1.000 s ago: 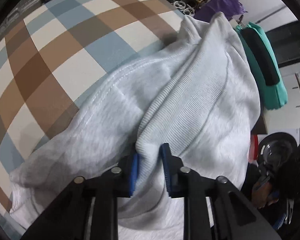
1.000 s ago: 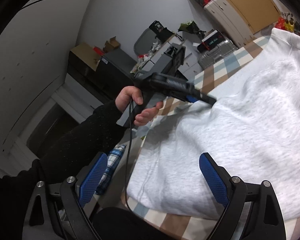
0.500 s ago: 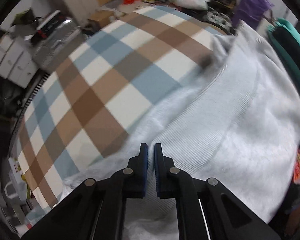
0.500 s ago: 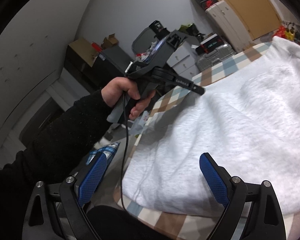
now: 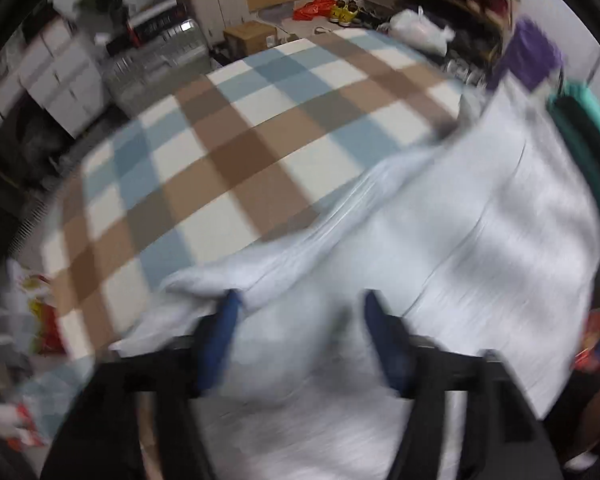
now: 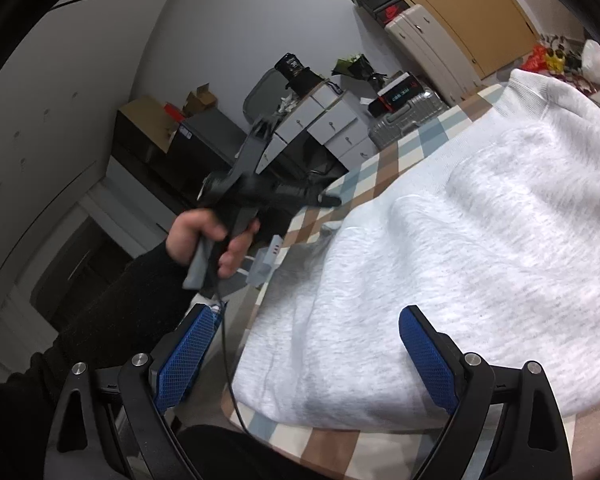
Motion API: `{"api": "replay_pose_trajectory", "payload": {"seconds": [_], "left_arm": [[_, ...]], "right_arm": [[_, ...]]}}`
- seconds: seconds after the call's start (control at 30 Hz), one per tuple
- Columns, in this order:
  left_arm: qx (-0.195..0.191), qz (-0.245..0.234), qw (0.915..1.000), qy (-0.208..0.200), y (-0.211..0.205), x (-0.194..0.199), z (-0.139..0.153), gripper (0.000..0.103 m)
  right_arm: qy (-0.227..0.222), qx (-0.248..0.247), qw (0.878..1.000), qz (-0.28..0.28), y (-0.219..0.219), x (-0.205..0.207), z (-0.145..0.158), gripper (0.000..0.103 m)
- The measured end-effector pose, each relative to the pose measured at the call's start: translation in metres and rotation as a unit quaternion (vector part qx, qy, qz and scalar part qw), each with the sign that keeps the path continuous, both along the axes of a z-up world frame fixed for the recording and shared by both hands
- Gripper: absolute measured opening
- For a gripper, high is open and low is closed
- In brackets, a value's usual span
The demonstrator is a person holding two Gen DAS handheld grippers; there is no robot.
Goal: Fold large clothes
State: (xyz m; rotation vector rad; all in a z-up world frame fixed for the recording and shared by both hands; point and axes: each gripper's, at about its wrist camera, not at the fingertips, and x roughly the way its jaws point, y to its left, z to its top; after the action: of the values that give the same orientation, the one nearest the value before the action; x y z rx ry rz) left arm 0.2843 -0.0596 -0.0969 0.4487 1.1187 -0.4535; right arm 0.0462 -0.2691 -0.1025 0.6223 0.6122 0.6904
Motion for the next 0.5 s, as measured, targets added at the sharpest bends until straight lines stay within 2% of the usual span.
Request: {"api": "replay_pose_trajectory", "payload": {"seconds": [0.03, 0.1, 0.27, 0.37, 0.43, 0.5], "left_arm": [[0.007, -0.002, 1.0000, 0.002, 0.003, -0.003, -0.004, 0.067], [0.007, 0.012, 0.9994, 0.033, 0.021, -0.002, -0.014, 0.067], [-0.021, 0.097, 0.9937, 0.053, 0.073, 0.002, -0.021, 0.067], [-0.056, 0.148, 0.9846, 0.073, 0.102, 0.001, -0.029, 0.067], [-0.107, 0.150, 0.9772, 0.104, 0.110, -0.003, -0.036, 0.066], [-0.158, 0.136, 0.9709, 0.118, 0.107, -0.010, -0.038, 0.055]], "right_arm": [[-0.001, -0.001, 1.000, -0.001, 0.001, -0.001, 0.000, 0.095], [-0.003, -0.005, 1.000, 0.001, 0.003, -0.001, 0.001, 0.095], [-0.004, -0.022, 1.000, 0.003, 0.008, -0.003, 0.001, 0.095], [-0.003, -0.025, 1.000, 0.001, 0.008, -0.002, 0.001, 0.095], [0.000, -0.027, 1.000, 0.000, 0.009, -0.001, 0.001, 0.095], [0.003, -0.029, 1.000, 0.001, 0.011, 0.001, 0.000, 0.095]]}}
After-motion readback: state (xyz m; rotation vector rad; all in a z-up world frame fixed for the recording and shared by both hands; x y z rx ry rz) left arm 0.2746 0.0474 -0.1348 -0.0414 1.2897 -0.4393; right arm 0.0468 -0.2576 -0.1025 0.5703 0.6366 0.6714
